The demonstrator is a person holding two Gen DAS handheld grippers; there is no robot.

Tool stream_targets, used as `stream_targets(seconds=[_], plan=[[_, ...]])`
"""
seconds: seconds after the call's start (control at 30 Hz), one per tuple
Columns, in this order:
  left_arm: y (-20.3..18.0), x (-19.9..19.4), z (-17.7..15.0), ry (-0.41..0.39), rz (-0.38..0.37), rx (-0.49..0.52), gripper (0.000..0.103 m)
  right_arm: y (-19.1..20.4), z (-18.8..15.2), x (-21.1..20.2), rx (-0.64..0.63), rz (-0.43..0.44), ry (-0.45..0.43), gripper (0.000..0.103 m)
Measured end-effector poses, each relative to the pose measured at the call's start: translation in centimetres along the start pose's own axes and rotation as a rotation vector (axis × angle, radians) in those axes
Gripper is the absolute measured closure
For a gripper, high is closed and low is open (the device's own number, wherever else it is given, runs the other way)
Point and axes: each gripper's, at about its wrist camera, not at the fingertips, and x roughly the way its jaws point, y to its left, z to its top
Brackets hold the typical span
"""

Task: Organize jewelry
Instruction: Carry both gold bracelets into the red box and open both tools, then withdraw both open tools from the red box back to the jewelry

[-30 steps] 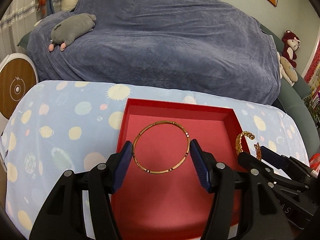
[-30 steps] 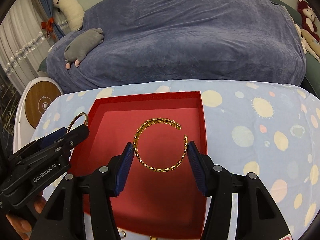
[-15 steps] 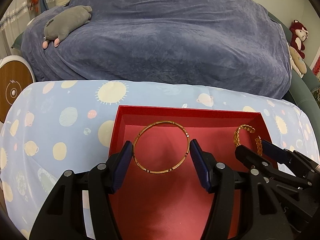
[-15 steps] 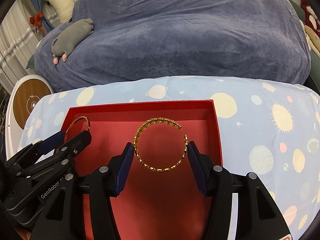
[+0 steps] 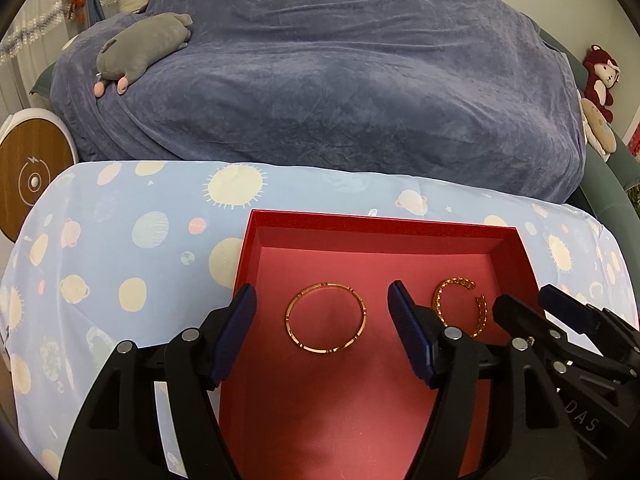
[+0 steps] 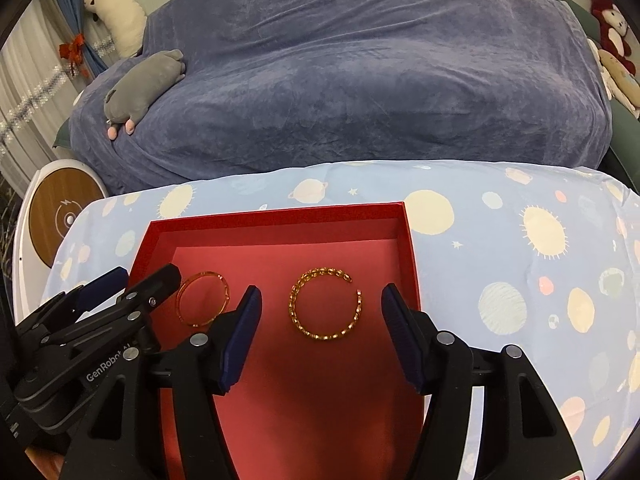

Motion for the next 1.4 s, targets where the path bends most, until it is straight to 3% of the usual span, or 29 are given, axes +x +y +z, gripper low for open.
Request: stream_targets(seconds=[0.3,0.73,1.1,1.23,1.4], plan=[[0.1,-6.1,-3.5,-0.035,-0.023,0.011,0.035,-1.8,-5.1,-6.9,0.033,0.014,-0.049,0.043],[1.3,-13.9,-16.7,0.011,-0.005,0.030,0.035,-3.7,-18.2,-14.4,0.012,-0.032,0.000,0.043],[3.3,-15.5,-25.0,0.085,0.023,-0.010,0.035,-3.9,-27.1,-15.9,0.067,-0.024,0.056,0.043],[3.6,-15.0,-26.7,0.094,0.041,-0.005,0.036,-3.6,-28.6,-15.7,0.058,-0.023,0.064,0.043],[3.6,-13.9,-26.9,0.090,0.044,0.003,0.044,-3.4,-28.8,-15.6,0.045,-0.024,0.055,0.043]])
